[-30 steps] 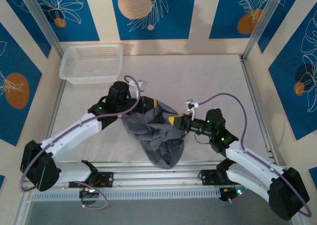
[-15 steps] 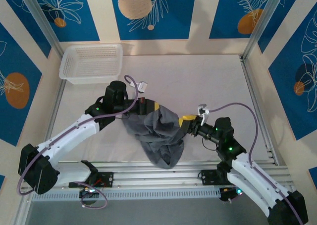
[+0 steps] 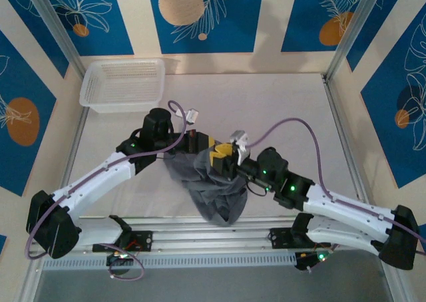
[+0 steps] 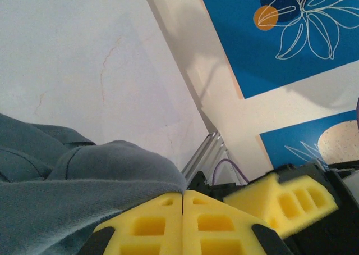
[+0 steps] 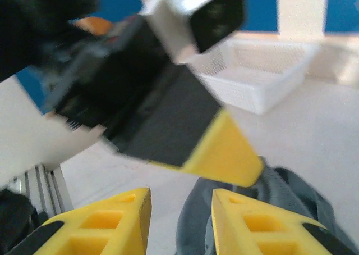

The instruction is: Fold the inside-out t-shirt

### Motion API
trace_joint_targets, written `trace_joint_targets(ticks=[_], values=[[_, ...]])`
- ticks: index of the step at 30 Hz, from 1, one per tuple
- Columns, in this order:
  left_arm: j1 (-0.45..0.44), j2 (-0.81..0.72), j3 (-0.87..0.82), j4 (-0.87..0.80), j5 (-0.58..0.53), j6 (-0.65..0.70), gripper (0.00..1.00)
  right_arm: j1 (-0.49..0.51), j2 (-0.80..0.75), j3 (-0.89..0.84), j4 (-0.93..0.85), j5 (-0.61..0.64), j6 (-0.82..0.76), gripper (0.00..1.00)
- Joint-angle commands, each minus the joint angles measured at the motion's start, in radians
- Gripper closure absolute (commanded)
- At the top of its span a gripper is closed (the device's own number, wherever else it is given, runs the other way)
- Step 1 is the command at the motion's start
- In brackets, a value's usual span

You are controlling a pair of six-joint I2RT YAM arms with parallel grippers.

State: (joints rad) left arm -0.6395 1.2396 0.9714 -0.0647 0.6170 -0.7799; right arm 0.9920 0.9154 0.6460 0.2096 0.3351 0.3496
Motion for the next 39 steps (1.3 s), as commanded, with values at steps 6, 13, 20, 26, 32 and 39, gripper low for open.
trace_joint_targets(ticks=[6, 13, 20, 26, 32, 39], values=[[0.008, 0.004, 0.035, 0.019, -0.016, -0.005, 1.0, -0.029, 0.069, 0.083, -0.175, 0.024, 0.314, 0.59], [0.008, 0.011, 0.036, 0.023, -0.016, -0.006, 1.0, -0.045, 0.129, 0.111, -0.187, -0.028, 0.332, 0.62], [0.009, 0.008, 0.03, 0.021, -0.024, 0.002, 1.0, -0.074, 0.115, 0.104, -0.192, -0.023, 0.334, 0.96], [0.025, 0.015, 0.061, -0.192, -0.233, 0.203, 0.86, -0.096, 0.033, 0.113, -0.19, -0.181, 0.315, 1.0], [0.012, -0.048, -0.079, -0.026, -0.071, 0.341, 0.54, -0.23, -0.022, 0.225, -0.288, -0.349, 0.452, 1.0], [-0.086, 0.007, -0.195, 0.056, -0.032, 0.454, 0.2, -0.386, 0.01, 0.408, -0.488, -0.5, 0.507, 1.0]])
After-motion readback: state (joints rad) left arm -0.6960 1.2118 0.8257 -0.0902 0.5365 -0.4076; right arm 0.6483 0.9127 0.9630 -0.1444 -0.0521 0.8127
